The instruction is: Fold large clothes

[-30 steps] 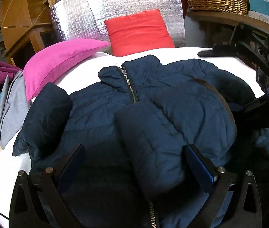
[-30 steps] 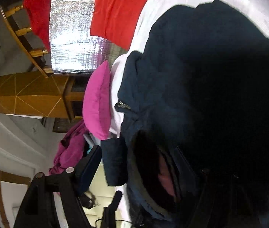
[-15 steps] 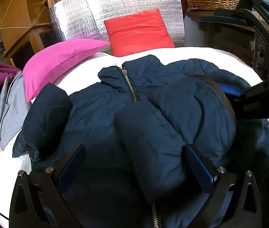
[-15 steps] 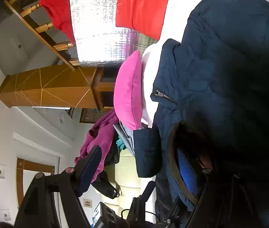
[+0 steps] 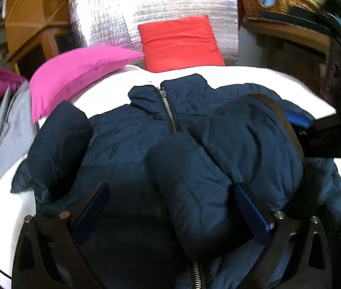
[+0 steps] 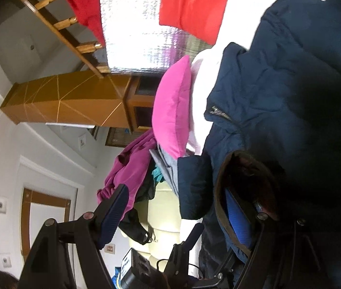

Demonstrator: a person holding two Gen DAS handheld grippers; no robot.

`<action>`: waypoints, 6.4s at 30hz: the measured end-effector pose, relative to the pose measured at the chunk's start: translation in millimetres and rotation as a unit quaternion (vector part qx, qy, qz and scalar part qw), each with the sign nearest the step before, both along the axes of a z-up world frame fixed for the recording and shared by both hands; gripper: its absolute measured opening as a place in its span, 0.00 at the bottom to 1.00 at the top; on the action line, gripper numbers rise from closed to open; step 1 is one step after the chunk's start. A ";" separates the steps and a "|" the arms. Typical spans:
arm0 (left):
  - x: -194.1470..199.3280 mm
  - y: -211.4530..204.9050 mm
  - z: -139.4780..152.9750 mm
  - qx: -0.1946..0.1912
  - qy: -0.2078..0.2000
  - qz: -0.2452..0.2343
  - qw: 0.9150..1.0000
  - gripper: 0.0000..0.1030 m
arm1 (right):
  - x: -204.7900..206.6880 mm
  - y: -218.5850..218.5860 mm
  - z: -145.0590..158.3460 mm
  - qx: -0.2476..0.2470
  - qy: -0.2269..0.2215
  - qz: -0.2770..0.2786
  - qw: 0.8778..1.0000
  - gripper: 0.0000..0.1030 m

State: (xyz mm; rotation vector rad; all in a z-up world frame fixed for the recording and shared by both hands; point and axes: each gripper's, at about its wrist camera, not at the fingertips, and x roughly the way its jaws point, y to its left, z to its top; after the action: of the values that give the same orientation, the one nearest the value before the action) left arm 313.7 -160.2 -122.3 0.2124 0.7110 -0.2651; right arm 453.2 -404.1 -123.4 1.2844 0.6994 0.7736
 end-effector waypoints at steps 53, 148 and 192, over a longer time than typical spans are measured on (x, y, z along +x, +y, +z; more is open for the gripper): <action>-27.6 40.9 15.9 -0.078 0.050 0.034 0.995 0.80 | -85.7 -91.9 18.6 -0.125 0.085 -0.230 0.961 0.85; 76.1 202.4 -32.7 -0.323 0.209 0.155 0.910 0.76 | -70.3 -74.1 4.9 -0.388 0.211 -0.272 0.855 0.49; 72.9 251.2 0.2 -0.421 0.204 0.169 0.867 0.77 | -36.2 78.6 -6.0 -0.476 0.090 -0.063 0.873 0.55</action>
State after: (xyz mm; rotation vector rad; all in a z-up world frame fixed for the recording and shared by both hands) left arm 386.6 90.9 -122.2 -0.8250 0.9711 -0.2650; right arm 417.0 -325.4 -129.3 0.4774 0.9661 0.1224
